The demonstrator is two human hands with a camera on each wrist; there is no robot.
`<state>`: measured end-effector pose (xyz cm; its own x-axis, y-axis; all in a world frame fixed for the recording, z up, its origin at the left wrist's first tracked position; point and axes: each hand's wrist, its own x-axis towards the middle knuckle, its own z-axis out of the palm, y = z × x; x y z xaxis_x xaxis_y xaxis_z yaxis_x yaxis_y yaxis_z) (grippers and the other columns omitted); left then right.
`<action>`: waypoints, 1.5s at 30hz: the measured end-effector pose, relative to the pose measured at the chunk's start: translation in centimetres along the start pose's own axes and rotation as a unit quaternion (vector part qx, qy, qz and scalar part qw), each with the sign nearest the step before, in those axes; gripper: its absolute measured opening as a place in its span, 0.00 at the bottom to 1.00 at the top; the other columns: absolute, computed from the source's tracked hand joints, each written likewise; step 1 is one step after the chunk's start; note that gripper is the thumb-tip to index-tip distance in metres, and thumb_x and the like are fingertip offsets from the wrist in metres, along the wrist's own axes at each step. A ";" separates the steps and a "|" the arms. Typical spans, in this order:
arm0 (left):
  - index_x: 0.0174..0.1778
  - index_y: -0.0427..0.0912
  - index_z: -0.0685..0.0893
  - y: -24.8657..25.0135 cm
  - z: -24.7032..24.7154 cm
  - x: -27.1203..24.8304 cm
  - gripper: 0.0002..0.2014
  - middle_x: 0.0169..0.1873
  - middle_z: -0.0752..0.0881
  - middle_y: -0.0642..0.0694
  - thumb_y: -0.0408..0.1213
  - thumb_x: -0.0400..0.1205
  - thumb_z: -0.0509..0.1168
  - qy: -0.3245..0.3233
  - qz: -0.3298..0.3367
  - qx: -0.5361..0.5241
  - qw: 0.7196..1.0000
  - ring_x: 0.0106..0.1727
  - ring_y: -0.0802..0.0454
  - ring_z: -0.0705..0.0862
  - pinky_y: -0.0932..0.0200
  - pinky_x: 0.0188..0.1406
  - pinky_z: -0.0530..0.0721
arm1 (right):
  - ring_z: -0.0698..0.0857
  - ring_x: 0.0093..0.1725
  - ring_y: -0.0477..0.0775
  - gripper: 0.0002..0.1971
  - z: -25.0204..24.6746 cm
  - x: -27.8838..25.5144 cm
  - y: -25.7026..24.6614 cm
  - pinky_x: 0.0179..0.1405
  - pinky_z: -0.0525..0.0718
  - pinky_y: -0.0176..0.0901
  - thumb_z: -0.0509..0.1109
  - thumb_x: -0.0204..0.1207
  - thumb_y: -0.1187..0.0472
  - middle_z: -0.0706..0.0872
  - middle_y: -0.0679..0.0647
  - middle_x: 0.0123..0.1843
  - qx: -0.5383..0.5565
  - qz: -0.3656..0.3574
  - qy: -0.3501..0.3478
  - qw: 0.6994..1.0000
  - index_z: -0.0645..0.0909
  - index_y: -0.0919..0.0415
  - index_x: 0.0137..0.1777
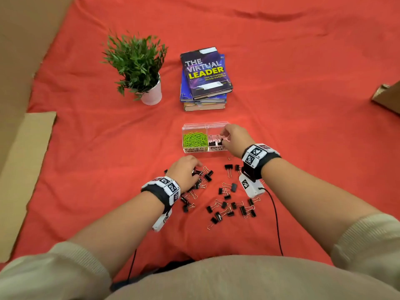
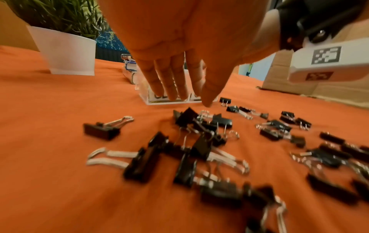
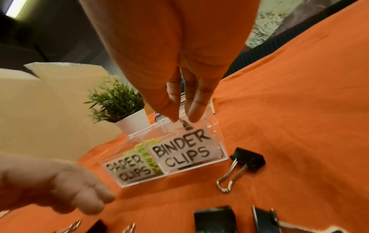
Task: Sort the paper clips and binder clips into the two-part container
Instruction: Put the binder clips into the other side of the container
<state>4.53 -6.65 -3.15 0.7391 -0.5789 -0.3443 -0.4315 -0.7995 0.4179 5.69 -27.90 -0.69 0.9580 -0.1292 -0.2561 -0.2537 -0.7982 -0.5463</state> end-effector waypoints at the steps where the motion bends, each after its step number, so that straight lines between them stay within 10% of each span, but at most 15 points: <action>1: 0.67 0.46 0.79 -0.5 0.4 -0.3 0.21 0.68 0.77 0.48 0.41 0.78 0.69 -0.009 0.000 0.016 1.000 0.70 0.49 0.75 0.53 0.72 0.73 | 0.80 0.59 0.59 0.11 0.4 -0.3 -0.2 0.59 0.77 0.46 0.66 0.73 0.68 0.83 0.59 0.56 -0.022 -0.019 -0.002 1.000 0.81 0.62 0.54; 13: 0.75 0.46 0.72 -2.3 2.8 -1.2 0.28 0.62 0.76 0.46 0.41 0.79 0.69 -0.022 -0.025 0.015 0.999 0.66 0.45 0.76 0.48 0.69 0.75 | 0.67 0.69 0.60 0.30 7.8 -6.2 -1.7 0.70 0.74 0.53 0.67 0.75 0.64 0.68 0.52 0.75 -0.170 -0.120 -0.170 0.963 0.65 0.58 0.78; 28: 0.64 0.42 0.80 -2.4 3.0 -1.1 0.16 0.56 0.79 0.44 0.31 0.79 0.66 -0.004 -0.065 -0.056 0.996 0.58 0.45 0.81 0.51 0.64 0.79 | 0.80 0.54 0.59 0.04 7.3 -6.2 0.4 0.53 0.80 0.49 0.74 0.68 0.63 0.74 0.51 0.46 -0.048 -0.025 -0.156 0.986 0.81 0.59 0.41; 39: 0.61 0.43 0.78 -2.3 2.4 -1.2 0.15 0.56 0.80 0.44 0.29 0.78 0.64 -0.004 -0.074 -0.056 0.996 0.57 0.46 0.80 0.49 0.60 0.80 | 0.79 0.32 0.48 0.05 5.2 -5.4 1.3 0.28 0.75 0.37 0.76 0.67 0.61 0.82 0.48 0.35 0.032 0.060 -0.098 0.993 0.81 0.58 0.38; 45: 0.59 0.44 0.77 -2.3 2.0 -1.4 0.14 0.57 0.78 0.46 0.33 0.78 0.65 -0.029 -0.065 -0.042 0.997 0.60 0.47 0.79 0.49 0.63 0.80 | 0.78 0.30 0.46 0.04 0.5 -2.5 -0.2 0.32 0.79 0.40 0.75 0.69 0.65 0.82 0.50 0.31 0.117 0.057 -0.005 0.991 0.82 0.61 0.37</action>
<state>3.51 -4.31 -5.33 0.7538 -0.4822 -0.4464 -0.2885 -0.8533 0.4344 3.32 -27.12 -0.31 0.9199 -0.2047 -0.3344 -0.3863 -0.6194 -0.6835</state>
